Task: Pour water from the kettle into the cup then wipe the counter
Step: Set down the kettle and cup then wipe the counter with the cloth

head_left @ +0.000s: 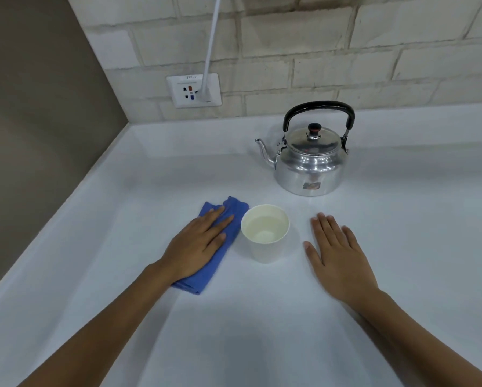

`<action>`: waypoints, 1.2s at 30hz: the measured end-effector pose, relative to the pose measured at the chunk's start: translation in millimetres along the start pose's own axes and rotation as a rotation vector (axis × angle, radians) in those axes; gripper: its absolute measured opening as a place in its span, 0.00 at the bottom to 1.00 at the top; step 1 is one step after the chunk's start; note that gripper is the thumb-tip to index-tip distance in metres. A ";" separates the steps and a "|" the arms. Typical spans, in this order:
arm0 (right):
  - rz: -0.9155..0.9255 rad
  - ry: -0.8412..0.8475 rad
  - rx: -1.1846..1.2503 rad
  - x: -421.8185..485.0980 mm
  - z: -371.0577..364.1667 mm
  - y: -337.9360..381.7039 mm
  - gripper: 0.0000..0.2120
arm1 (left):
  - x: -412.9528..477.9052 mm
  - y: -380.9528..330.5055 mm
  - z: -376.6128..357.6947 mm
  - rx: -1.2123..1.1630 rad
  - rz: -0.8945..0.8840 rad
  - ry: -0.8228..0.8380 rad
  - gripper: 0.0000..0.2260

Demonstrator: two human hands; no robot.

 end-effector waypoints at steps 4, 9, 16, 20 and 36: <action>-0.012 -0.012 0.000 1.4 -0.4 2.5 0.28 | 14.6 11.2 -1.0 0.010 0.147 -0.054 0.21; -0.015 -0.005 -0.009 3.1 -1.3 4.0 0.27 | 43.0 -1.6 -11.9 0.091 0.337 -0.026 0.21; 0.005 -0.005 -0.038 1.7 -1.0 1.2 0.27 | -18.2 -43.9 -22.7 0.054 0.315 -0.027 0.22; 0.004 0.001 -0.018 2.1 -3.4 -0.3 0.27 | -82.9 -61.2 -27.7 0.074 0.282 -0.059 0.23; 0.014 0.003 0.002 2.4 -3.2 -0.9 0.28 | -79.4 -73.7 -27.1 0.077 0.402 -0.121 0.23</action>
Point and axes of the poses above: each hand's wrist, its own x-axis towards the middle knuckle, its own z-axis out of the back of the hand, y = z × x, the point moved 3 cm from there along x, towards the middle knuckle, and after that the axes turned 1 degree about -z, right-handed, at the moved point
